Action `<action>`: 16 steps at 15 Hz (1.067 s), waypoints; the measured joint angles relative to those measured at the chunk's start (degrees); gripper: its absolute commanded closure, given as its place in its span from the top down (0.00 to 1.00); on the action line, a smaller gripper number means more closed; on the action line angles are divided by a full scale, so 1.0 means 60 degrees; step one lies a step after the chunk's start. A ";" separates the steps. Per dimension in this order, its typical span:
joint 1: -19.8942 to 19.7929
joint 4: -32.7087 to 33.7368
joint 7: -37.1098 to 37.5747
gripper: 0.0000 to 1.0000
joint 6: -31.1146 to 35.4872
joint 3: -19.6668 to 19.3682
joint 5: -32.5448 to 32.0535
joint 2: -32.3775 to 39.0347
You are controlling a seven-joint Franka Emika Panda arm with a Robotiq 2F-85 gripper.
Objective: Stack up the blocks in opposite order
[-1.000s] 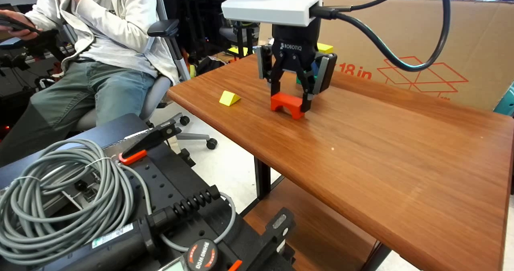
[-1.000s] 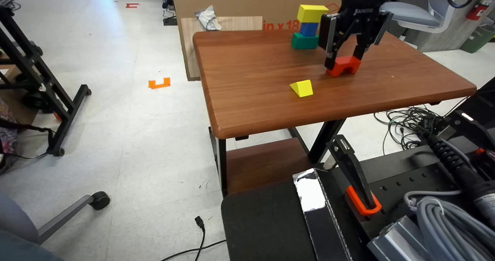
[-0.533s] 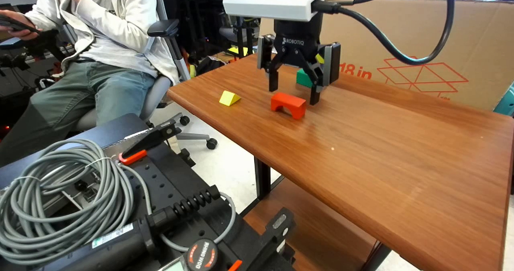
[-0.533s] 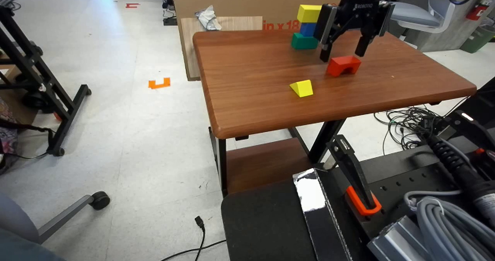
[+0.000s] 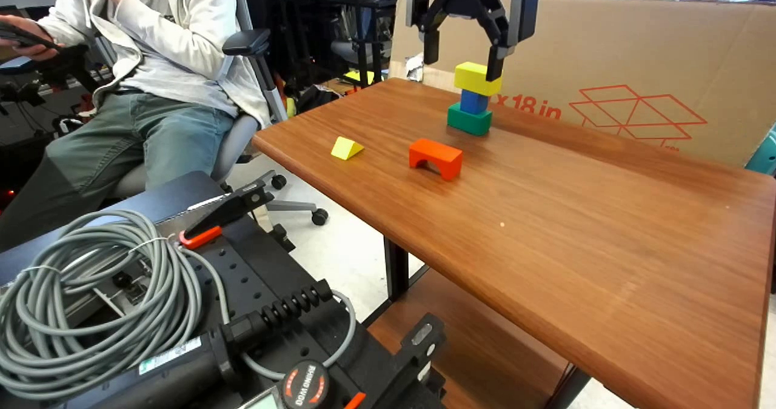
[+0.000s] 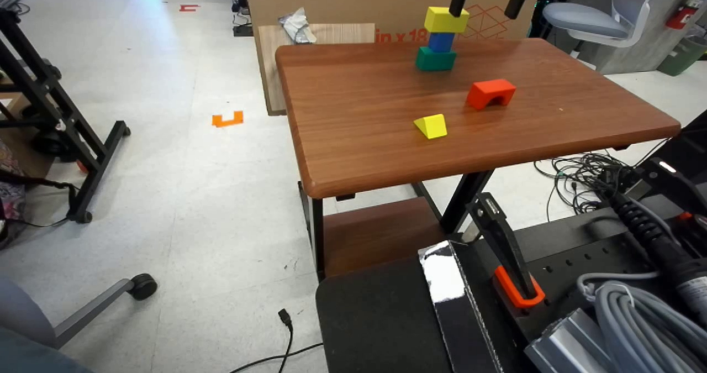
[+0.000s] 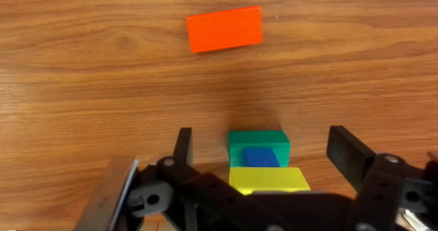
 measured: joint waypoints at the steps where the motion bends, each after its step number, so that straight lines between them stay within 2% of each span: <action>1: -0.0008 0.0263 -0.0002 1.00 -0.0302 0.0041 0.0157 0.0035; 7: -0.0001 0.1735 0.0047 1.00 -0.1524 0.0132 0.0370 0.0694; 16: 0.0062 0.2858 0.0144 1.00 -0.1847 0.0132 0.0345 0.1668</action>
